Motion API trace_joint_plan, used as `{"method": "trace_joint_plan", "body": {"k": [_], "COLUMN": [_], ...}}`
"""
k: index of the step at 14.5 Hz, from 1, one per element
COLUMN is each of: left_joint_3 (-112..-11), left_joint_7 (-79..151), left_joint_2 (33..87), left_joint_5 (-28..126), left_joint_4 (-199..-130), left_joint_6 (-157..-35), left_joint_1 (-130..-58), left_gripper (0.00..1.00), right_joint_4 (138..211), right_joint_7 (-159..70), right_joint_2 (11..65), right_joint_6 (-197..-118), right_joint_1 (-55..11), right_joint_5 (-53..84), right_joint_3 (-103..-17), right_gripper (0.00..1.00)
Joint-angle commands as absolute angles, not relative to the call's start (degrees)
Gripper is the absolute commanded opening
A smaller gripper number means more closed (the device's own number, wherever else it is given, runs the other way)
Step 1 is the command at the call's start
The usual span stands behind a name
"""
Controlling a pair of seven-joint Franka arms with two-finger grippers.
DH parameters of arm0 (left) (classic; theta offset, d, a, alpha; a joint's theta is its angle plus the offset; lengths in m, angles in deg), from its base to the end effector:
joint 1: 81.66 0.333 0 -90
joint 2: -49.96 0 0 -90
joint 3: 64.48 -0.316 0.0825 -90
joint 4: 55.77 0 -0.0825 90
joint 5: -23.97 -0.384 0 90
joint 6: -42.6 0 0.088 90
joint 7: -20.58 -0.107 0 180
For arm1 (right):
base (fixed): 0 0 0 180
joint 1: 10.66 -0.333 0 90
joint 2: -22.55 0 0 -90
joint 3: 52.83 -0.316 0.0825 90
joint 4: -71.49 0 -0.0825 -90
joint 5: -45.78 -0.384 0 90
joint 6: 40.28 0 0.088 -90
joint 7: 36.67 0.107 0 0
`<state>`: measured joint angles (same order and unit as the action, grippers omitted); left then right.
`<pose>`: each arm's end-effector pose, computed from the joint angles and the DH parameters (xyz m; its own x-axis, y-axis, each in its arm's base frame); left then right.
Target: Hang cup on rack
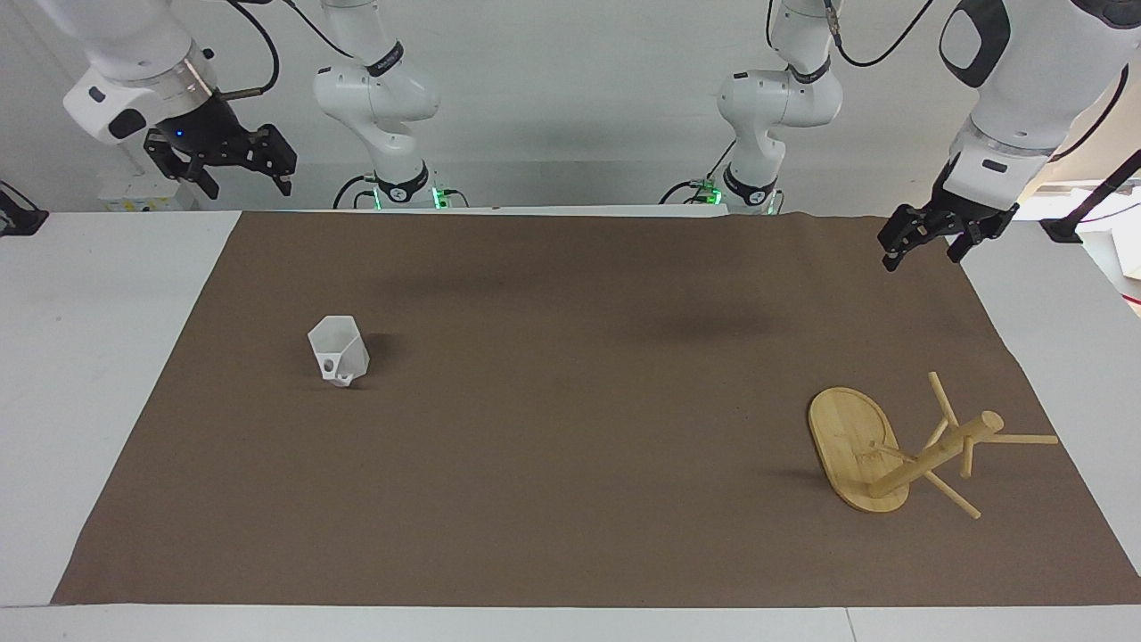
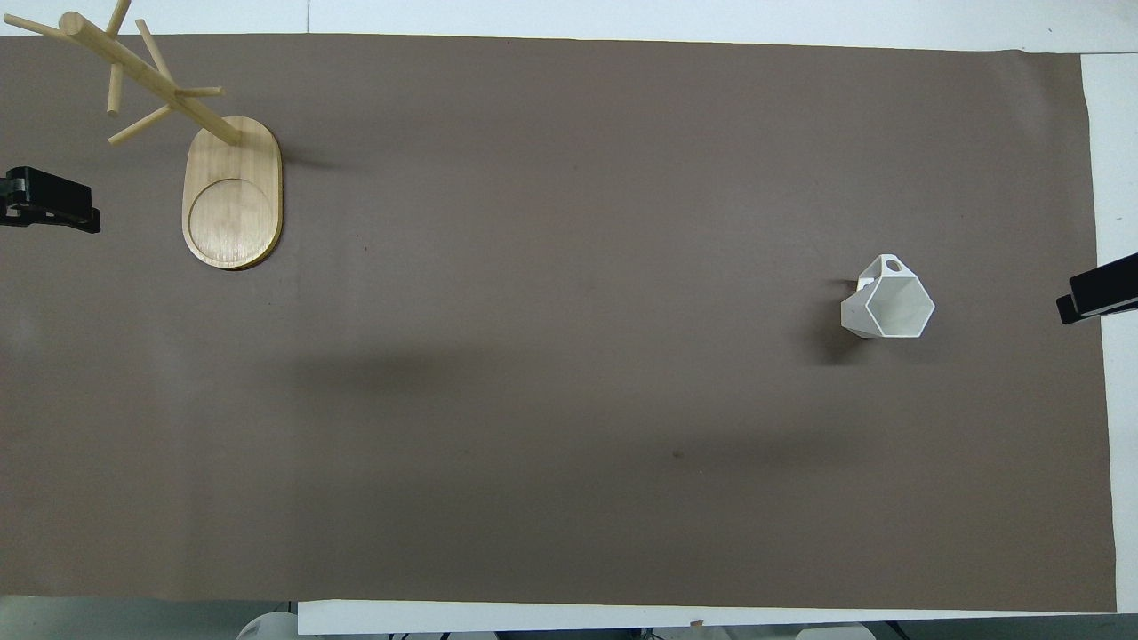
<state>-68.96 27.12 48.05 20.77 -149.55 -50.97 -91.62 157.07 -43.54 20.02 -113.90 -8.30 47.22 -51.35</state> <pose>0.5477 -0.0461 0.6172 0.9993 0.0150 0.0353 0.0167 -0.9986 -0.0495 0.5076 -0.0376 0.6607 0.9851 0.0469 -0.1654 0.0482 -0.9988 0.0040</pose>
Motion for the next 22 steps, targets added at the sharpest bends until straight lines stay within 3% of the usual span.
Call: {"method": "trace_joint_plan", "body": {"k": [1,8,13,16,22], "left_joint_3": [-69.23,-69.23,-69.23,-69.23,-69.23], "left_joint_7": [26.56,26.56,26.47,26.56,26.56], "left_joint_2": [46.98,46.98,46.98,46.98,46.98], "left_joint_5": [20.72,20.72,20.72,20.72,20.72], "left_joint_4": [-150.43,-150.43,-150.43,-150.43,-150.43], "left_joint_6": [-50.12,-50.12,-50.12,-50.12,-50.12], "left_joint_1": [-90.37,-90.36,-90.36,-90.36,-90.36], "left_gripper": [1.00,1.00,1.00,1.00,1.00], "right_joint_4": [156.66,161.83,167.19,168.78,168.34], "right_joint_7": [-42.47,-47.62,-87.02,-107.20,-135.50], "right_joint_2": [20.35,17.72,17.45,21.13,35.70], "right_joint_6": [-114.46,-114.29,-123.76,-127.47,-131.33], "right_joint_1": [-8.64,-7.50,-0.32,6.71,16.74], "right_joint_5": [47.72,45.71,42.71,35.35,19.01], "right_joint_3": [-51.16,-50.90,-50.81,-50.81,-50.81], "right_gripper": [1.00,1.00,1.00,1.00,1.00]}}
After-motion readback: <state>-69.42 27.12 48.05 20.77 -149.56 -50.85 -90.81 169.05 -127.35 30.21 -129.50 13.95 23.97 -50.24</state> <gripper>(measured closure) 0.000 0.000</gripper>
